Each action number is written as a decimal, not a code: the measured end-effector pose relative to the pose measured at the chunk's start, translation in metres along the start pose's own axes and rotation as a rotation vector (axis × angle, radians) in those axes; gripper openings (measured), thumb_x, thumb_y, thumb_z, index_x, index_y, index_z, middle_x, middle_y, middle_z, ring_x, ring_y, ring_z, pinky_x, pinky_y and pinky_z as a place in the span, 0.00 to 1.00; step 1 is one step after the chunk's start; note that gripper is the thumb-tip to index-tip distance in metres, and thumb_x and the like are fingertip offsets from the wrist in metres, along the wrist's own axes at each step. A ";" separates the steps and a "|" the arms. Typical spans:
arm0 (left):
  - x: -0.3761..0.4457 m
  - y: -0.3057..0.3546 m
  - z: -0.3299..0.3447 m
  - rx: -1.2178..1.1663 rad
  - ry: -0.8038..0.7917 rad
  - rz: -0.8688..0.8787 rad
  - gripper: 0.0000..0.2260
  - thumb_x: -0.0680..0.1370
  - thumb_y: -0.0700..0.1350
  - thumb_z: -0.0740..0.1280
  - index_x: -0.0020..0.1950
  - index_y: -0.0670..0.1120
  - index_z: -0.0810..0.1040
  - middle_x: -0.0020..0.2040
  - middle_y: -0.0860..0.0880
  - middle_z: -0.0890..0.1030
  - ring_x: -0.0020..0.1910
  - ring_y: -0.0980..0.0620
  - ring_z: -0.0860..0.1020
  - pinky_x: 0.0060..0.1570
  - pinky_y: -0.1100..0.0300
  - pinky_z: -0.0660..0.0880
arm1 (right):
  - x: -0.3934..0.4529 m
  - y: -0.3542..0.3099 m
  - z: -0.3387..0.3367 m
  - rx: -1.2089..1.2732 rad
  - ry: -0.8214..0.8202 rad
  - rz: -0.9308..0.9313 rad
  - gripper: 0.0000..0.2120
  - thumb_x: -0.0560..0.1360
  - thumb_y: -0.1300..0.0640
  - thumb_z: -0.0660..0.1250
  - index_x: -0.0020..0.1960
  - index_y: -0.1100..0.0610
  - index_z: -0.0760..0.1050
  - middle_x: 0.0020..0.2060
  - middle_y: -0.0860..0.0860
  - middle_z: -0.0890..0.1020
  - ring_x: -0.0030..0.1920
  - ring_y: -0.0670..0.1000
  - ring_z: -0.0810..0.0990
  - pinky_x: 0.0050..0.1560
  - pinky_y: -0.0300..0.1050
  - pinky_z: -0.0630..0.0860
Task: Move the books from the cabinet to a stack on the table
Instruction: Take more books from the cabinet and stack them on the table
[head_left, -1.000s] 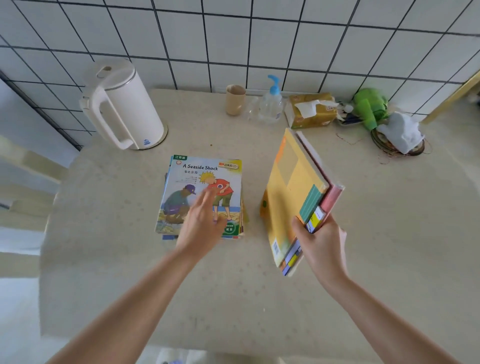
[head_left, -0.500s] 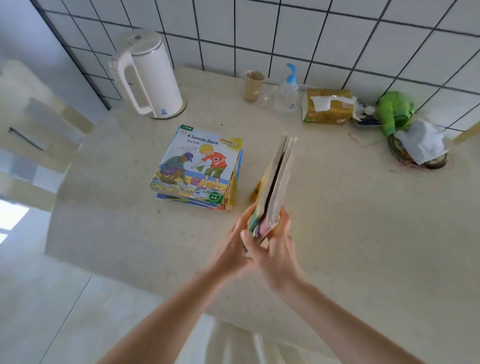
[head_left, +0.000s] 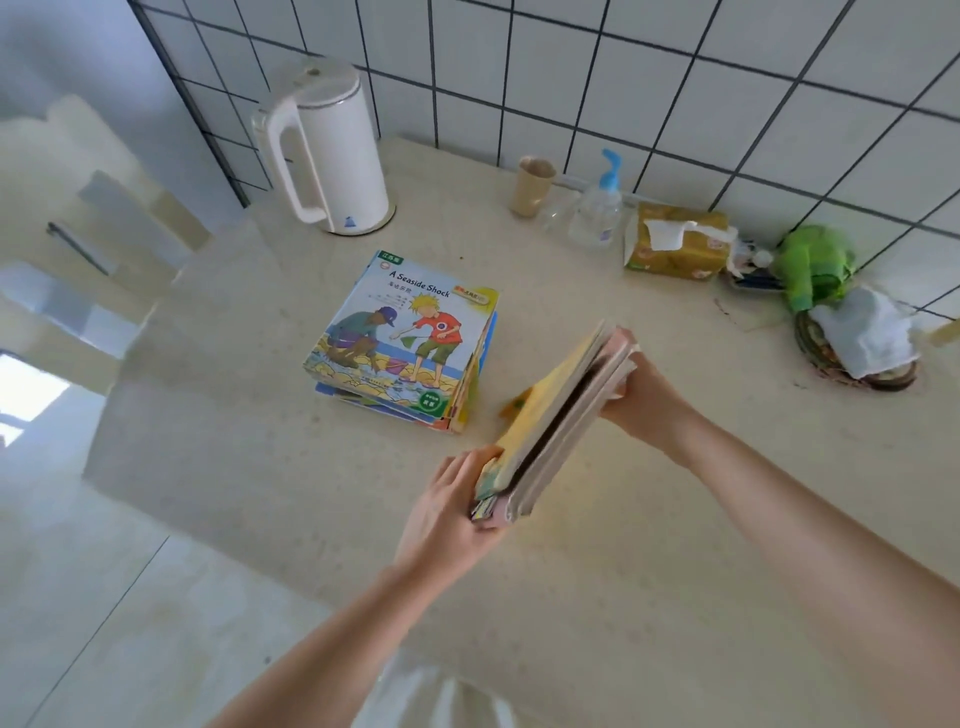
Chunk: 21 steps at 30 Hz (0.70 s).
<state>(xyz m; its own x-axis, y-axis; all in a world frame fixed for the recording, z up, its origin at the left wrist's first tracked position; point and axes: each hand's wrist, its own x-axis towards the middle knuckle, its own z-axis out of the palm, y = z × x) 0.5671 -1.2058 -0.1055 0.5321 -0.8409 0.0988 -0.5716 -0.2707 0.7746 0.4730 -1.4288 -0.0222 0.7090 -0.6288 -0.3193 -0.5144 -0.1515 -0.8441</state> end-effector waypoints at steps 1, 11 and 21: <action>0.000 0.002 0.001 -0.010 -0.003 -0.004 0.25 0.71 0.60 0.70 0.63 0.49 0.74 0.55 0.53 0.79 0.52 0.55 0.76 0.51 0.65 0.72 | 0.007 -0.004 -0.005 -0.010 -0.088 -0.028 0.30 0.74 0.71 0.65 0.72 0.55 0.62 0.47 0.50 0.76 0.51 0.48 0.76 0.46 0.33 0.76; 0.008 -0.020 -0.020 -0.066 0.016 -0.243 0.15 0.66 0.42 0.72 0.46 0.60 0.77 0.39 0.64 0.81 0.35 0.65 0.78 0.36 0.65 0.74 | 0.032 -0.002 -0.003 -0.376 -0.095 -0.002 0.10 0.58 0.62 0.68 0.39 0.62 0.75 0.33 0.54 0.77 0.36 0.51 0.76 0.39 0.47 0.75; -0.008 -0.033 -0.014 -0.170 0.206 -0.313 0.24 0.65 0.47 0.77 0.59 0.49 0.77 0.49 0.63 0.82 0.50 0.71 0.77 0.47 0.76 0.70 | 0.007 0.041 0.020 -0.034 -0.249 0.049 0.25 0.65 0.69 0.74 0.56 0.50 0.73 0.50 0.43 0.80 0.55 0.40 0.78 0.56 0.36 0.74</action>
<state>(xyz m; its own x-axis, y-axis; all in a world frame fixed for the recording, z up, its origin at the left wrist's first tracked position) 0.5905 -1.1835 -0.1234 0.7878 -0.6140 -0.0488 -0.2598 -0.4032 0.8775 0.4661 -1.4242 -0.0672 0.7774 -0.4296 -0.4594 -0.5643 -0.1539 -0.8111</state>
